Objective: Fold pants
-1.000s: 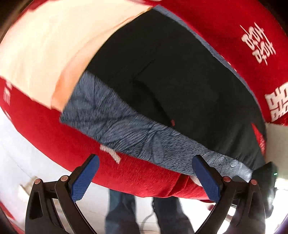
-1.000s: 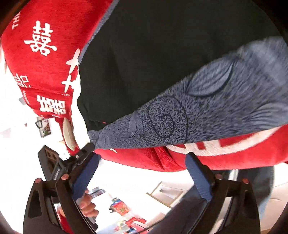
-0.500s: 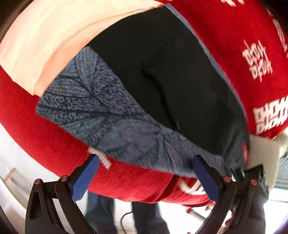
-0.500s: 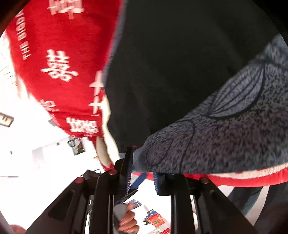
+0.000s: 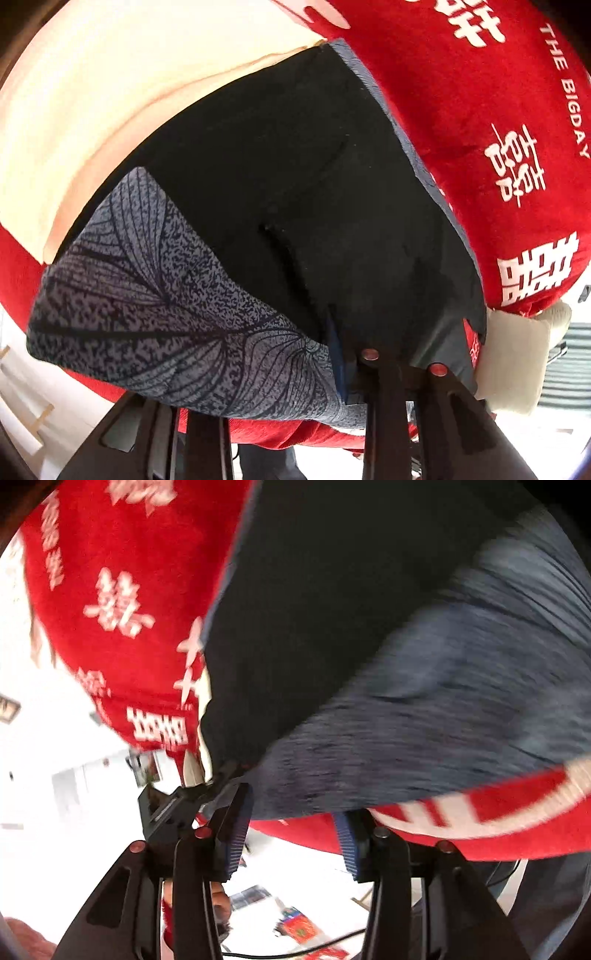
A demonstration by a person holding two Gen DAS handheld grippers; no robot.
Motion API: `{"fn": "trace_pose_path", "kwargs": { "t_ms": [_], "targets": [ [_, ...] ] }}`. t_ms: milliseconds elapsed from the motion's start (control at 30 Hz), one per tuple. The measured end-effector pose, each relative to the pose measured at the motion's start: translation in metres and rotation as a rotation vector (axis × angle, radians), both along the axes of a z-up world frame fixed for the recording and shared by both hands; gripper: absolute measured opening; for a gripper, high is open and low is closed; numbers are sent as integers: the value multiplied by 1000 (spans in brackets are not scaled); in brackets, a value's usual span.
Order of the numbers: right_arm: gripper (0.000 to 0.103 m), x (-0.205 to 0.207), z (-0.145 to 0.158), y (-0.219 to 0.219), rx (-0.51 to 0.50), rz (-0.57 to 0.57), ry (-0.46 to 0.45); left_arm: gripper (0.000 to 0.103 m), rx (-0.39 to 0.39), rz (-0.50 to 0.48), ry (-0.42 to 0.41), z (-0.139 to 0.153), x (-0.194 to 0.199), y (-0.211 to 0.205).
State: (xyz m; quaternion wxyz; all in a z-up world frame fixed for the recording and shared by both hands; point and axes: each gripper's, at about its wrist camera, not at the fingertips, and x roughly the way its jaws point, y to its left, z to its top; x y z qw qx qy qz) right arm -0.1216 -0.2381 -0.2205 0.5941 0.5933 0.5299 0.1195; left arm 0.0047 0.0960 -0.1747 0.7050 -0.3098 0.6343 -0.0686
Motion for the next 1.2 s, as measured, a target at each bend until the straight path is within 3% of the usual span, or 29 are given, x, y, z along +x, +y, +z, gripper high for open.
{"fn": "trace_pose_path", "kwargs": {
  "t_ms": [267,333,367,433,533,667,767,933,1033,1200],
  "targets": [
    [50,-41,-28,-45,165,-306,-20,32,41,-72,17,0,11,-9],
    [21,-43,-29,-50,212,-357,-5,32,54,-81,17,3,11,-11],
    [7,-42,-24,-54,188,-351,20,32,60,-86,9,8,11,-11],
    [6,-32,-4,-59,90,-280,24,32,79,-103,-14,22,14,-14],
    [6,0,53,-66,-115,-103,-57,32,90,-116,-51,45,22,-17],
    [6,49,104,-85,-210,1,-141,32,99,-112,-118,84,52,-26],
    [6,99,124,-101,-266,87,-175,32,97,-115,-151,100,83,-37],
    [6,186,123,-112,-315,182,-168,32,147,-145,-188,89,150,-61],
    [6,249,102,-112,-332,244,-137,32,188,-150,-190,74,191,-71],
    [7,313,52,-121,-327,289,-75,33,274,-166,-168,29,241,-83]
  ]
}}
